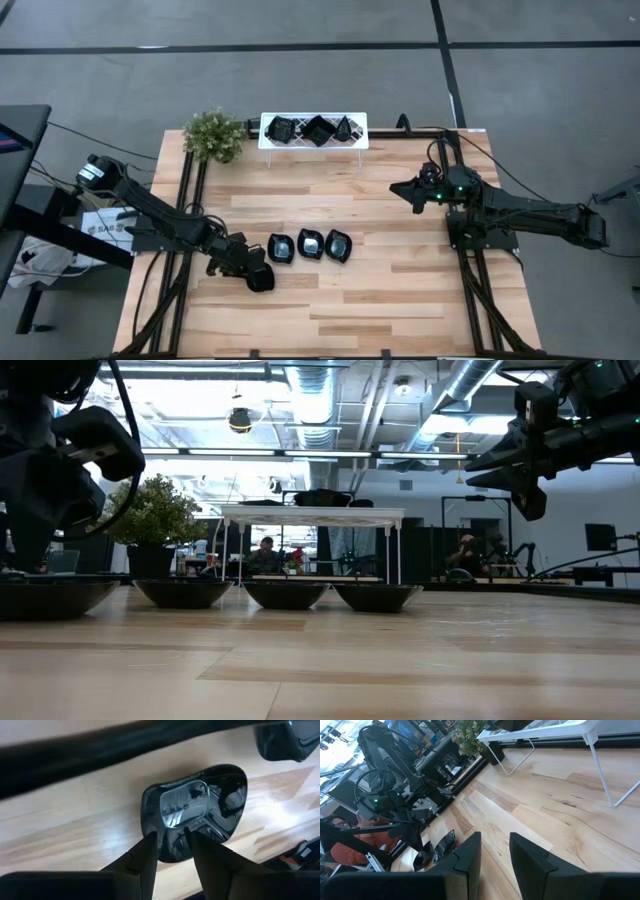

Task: Pick & Place Mini shaped plates
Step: Stack the leaf-shaped plate on top of the leaf-shaped plate on the shelf

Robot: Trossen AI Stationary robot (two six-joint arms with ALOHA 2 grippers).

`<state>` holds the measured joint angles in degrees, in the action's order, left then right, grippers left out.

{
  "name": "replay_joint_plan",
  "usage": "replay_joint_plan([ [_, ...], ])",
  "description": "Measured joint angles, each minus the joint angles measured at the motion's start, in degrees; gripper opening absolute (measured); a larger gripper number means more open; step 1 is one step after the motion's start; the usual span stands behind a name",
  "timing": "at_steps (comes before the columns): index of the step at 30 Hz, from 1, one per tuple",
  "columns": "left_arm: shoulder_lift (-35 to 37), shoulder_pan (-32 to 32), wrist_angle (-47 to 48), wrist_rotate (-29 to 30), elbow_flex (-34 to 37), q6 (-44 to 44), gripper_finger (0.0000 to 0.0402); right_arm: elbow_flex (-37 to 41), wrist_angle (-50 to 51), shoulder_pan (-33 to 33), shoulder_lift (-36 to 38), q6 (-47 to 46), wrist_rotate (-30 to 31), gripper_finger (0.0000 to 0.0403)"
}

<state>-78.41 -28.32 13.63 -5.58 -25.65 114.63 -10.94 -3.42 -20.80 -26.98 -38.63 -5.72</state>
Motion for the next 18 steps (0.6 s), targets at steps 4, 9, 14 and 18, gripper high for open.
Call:
replay_joint_plan([
  [4,0.09,0.02,-0.09,-0.72,0.00,1.45,0.0122,0.00,0.00,0.00,-0.02,0.02,0.00,0.0098],
  [9,0.90,-0.04,-0.20,-2.19,-0.07,2.65,0.0122,0.00,0.00,-0.02,-0.01,0.02,-0.01,0.0098],
  [14,4.23,-0.22,0.45,-1.65,-0.12,2.88,0.0122,-0.02,0.04,0.00,0.00,0.14,0.00,0.0098],
  [18,5.23,-0.22,3.67,-1.46,-0.13,3.08,0.0122,-0.01,0.04,-0.01,-0.01,0.15,0.00,0.0098],
])
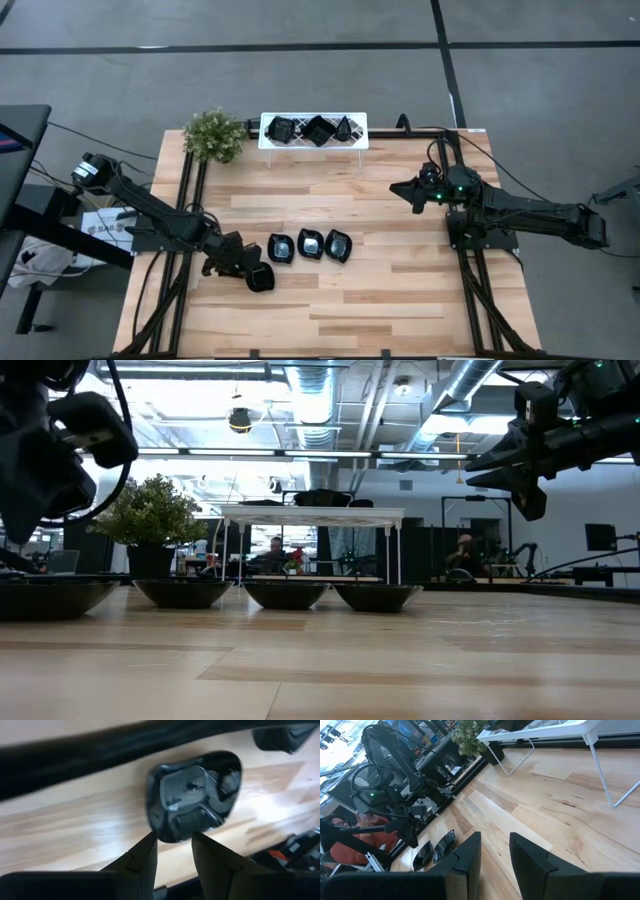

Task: Pick & Place Mini shaped plates
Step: Stack the leaf-shaped plate on top of the leaf-shaped plate on the shelf

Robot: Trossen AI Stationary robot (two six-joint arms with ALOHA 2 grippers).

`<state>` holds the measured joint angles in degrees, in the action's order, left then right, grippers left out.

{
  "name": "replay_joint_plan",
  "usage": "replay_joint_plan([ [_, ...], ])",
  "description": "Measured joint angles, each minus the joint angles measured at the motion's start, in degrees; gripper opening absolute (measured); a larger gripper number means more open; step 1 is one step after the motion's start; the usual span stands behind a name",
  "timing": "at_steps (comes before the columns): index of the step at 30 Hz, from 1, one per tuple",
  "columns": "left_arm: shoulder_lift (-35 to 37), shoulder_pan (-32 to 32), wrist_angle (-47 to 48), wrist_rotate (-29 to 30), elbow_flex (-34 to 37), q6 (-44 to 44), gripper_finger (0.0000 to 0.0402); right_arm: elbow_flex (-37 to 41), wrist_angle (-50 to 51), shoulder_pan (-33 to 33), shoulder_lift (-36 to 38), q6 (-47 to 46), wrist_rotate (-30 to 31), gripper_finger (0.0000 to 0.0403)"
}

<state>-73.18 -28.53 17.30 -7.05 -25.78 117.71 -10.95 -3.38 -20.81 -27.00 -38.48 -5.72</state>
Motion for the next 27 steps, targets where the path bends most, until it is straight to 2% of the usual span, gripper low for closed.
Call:
replay_joint_plan([
  [12,0.00,0.00,1.28,0.50,3.21,0.94,0.0122,0.01,0.09,0.01,0.01,0.02,0.00,0.0098],
  [17,0.00,0.02,-0.74,3.58,3.21,0.96,0.0122,0.01,0.09,0.00,0.01,0.02,0.00,0.0098],
  [27,-0.07,0.00,-2.39,4.68,5.10,0.94,0.0122,0.01,0.11,-0.01,0.01,0.02,0.00,0.0098],
])
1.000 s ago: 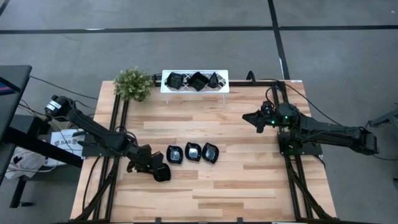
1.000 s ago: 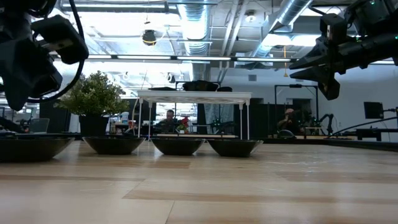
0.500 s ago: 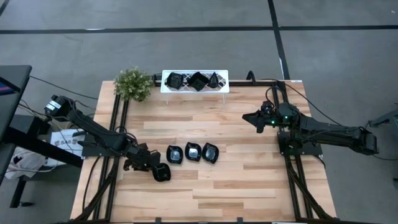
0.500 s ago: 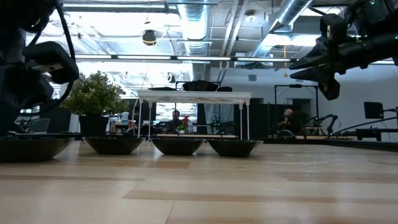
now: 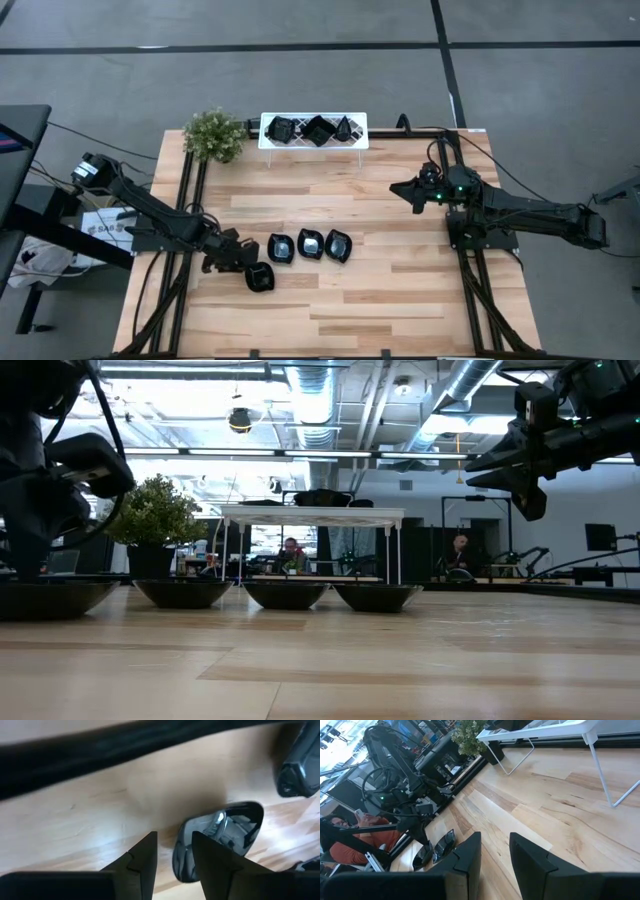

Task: Pick & Place Mini shaped plates
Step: Stack the leaf-shaped plate on top of the leaf-shaped plate on the shelf

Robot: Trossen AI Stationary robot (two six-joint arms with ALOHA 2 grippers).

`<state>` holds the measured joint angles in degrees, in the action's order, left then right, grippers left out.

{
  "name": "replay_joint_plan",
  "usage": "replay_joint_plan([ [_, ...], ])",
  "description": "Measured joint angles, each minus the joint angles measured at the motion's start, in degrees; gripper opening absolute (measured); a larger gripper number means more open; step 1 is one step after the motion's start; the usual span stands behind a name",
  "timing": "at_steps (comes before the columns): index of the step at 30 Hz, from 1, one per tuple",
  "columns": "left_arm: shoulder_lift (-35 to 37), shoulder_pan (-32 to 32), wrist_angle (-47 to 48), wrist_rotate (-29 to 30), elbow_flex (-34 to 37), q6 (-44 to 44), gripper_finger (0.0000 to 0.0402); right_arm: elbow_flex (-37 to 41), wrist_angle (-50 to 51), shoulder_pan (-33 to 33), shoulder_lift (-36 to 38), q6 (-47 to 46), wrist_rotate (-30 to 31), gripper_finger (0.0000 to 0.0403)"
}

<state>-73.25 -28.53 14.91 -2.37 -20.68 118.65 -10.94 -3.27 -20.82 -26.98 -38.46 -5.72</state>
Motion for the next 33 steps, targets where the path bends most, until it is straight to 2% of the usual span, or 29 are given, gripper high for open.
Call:
replay_joint_plan([
  [13,0.00,0.02,-3.32,1.31,2.65,0.33,0.0119,0.00,0.00,0.00,0.00,0.00,0.02,0.0098],
  [27,0.00,0.02,-4.34,3.45,3.18,0.33,0.0068,0.00,0.00,0.00,0.00,0.00,0.02,0.0098],
  [33,0.00,0.01,-4.80,4.32,3.18,0.08,0.0020,0.00,0.00,0.00,-0.02,0.00,0.02,0.0098],
])
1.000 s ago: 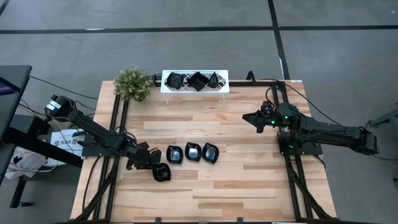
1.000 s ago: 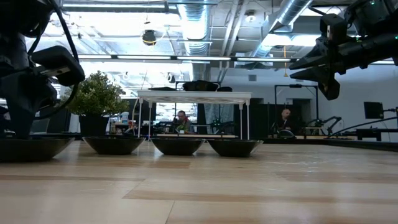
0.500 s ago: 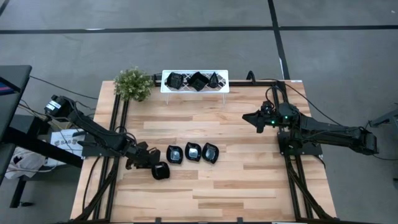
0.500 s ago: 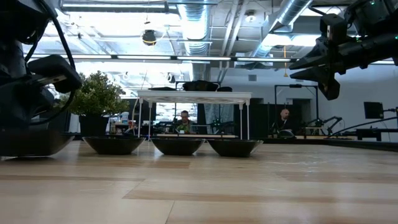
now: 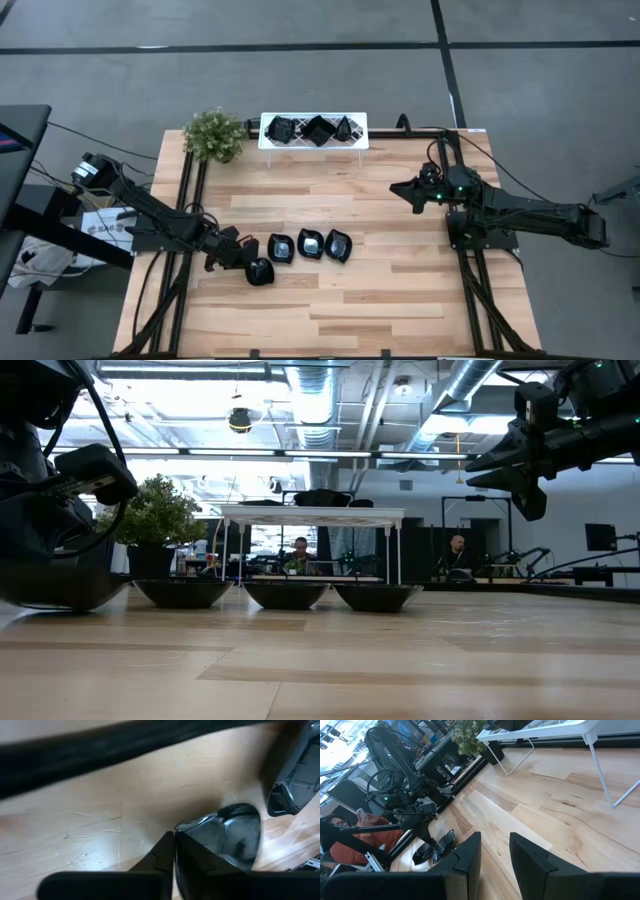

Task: Pick & Place Mini shaped plates
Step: Stack the leaf-shaped plate on top of the leaf-shaped plate on the shelf

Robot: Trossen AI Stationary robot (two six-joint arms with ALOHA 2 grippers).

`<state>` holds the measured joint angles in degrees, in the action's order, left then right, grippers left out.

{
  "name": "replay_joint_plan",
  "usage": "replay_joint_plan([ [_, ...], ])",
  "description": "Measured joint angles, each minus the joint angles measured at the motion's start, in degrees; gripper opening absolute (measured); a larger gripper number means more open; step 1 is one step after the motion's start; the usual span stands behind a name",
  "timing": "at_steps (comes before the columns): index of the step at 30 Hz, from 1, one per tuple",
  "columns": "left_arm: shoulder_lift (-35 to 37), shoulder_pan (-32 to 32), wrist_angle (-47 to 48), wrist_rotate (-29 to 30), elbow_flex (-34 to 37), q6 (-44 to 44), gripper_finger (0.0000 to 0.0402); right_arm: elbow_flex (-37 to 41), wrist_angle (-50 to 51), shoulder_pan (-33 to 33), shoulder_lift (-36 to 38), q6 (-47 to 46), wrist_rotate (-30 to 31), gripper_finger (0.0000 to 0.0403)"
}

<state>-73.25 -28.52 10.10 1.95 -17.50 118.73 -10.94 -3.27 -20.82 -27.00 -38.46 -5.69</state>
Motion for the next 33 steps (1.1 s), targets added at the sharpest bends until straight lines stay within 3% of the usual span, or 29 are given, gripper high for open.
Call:
replay_joint_plan([
  [9,1.54,0.00,-0.33,0.02,0.00,-1.37,0.0009,-0.01,0.00,0.01,0.01,-0.02,0.00,0.0098],
  [17,12.29,0.01,-0.16,0.19,0.02,-7.18,0.0012,0.00,0.45,0.01,0.01,-0.02,0.00,0.0098],
  [23,22.97,1.16,-2.47,8.89,0.02,-13.39,0.0007,0.00,0.54,0.00,0.01,0.00,0.00,0.0098],
  [28,28.28,6.63,-8.41,18.31,0.02,-21.28,0.0007,0.00,1.18,0.00,0.00,1.35,0.06,0.0098],
  [33,27.99,16.74,-11.81,16.41,-2.93,-31.82,0.0006,0.00,1.20,0.00,0.00,1.36,1.62,0.0098],
])
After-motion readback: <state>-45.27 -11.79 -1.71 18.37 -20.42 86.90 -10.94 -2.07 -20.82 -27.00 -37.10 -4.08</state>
